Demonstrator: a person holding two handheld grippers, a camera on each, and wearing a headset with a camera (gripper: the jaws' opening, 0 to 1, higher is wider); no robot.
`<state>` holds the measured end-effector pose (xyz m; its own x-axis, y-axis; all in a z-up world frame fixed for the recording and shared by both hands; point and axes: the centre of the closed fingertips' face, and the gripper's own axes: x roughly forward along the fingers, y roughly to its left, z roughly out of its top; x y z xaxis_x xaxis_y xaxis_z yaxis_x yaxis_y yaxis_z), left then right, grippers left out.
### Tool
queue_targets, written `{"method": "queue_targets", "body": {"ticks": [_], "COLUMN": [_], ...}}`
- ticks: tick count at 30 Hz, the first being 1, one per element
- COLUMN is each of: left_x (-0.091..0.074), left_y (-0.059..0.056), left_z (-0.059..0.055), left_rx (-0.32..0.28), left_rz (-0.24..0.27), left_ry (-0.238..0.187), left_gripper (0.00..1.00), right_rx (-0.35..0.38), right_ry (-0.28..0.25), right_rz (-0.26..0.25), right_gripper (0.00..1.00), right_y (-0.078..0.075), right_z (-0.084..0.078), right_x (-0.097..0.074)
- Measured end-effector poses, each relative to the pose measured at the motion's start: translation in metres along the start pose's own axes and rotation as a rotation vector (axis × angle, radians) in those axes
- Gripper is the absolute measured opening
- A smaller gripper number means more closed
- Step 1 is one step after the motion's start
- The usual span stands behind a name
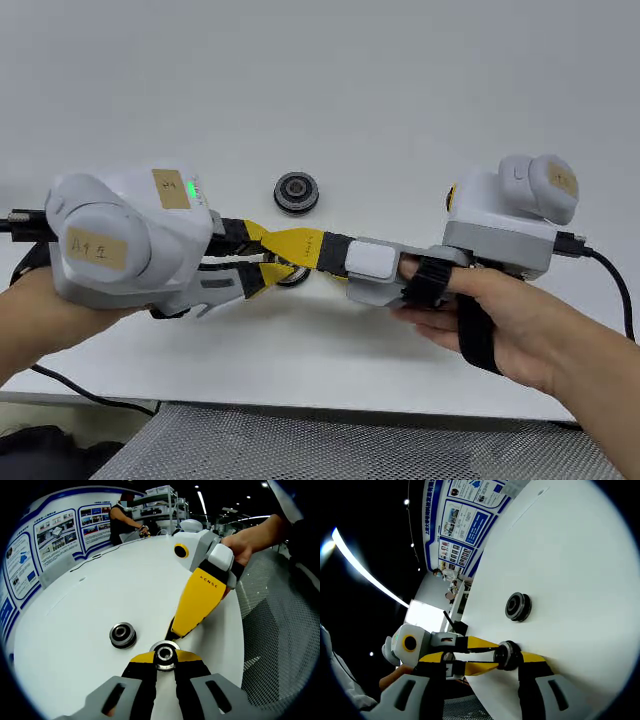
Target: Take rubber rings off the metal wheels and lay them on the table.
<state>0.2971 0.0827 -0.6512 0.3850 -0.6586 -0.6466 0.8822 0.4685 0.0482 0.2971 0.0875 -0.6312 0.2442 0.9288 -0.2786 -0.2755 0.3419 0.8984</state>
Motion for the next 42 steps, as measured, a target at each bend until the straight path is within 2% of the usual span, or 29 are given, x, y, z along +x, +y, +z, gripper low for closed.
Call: {"method": "queue_targets", "body": {"ticks": [4,7,15,16,22,27,32,36,42], "left_x": [0.0,0.0,0.0,0.0,0.0,0.0,0.0,0.0,0.0], "left_y": [0.0,0.0,0.0,0.0,0.0,0.001,0.0,0.0,0.0], "left_z": [0.0,0.0,0.0,0.0,0.0,0.0,0.0,0.0,0.0], "left_rx": [0.003,0.005,0.007,0.007,0.009,0.012,0.019,0.025,0.025], "left_rz": [0.0,-0.001,-0.003,-0.004,-0.004,-0.005,-0.008,-0.008,-0.011], "left_ry": [0.002,0.006,0.01,0.011,0.013,0.015,0.018,0.02,0.025], "left_gripper": [0.13,0.13,0.13,0.13,0.13,0.13,0.13,0.13,0.12], "right_rx": [-0.008,-0.045,-0.056,-0.052,-0.07,-0.097,-0.15,-0.147,-0.121], "right_ry": [0.002,0.011,0.02,0.032,0.036,0.04,0.073,0.092,0.119], "right_rz": [-0.006,-0.027,-0.017,-0.002,-0.018,-0.028,-0.025,-0.031,-0.035], "right_gripper": [0.59,0.59,0.62,0.6,0.61,0.61,0.64,0.65,0.61], "right_y": [-0.001,-0.001,0.004,0.007,0.005,0.004,0.007,0.007,0.003], "right_z": [0.0,-0.001,-0.003,-0.005,-0.006,-0.005,-0.009,-0.009,-0.014], "right_x": [0.0,0.003,0.002,0.002,0.002,0.004,0.003,0.003,-0.001]}}
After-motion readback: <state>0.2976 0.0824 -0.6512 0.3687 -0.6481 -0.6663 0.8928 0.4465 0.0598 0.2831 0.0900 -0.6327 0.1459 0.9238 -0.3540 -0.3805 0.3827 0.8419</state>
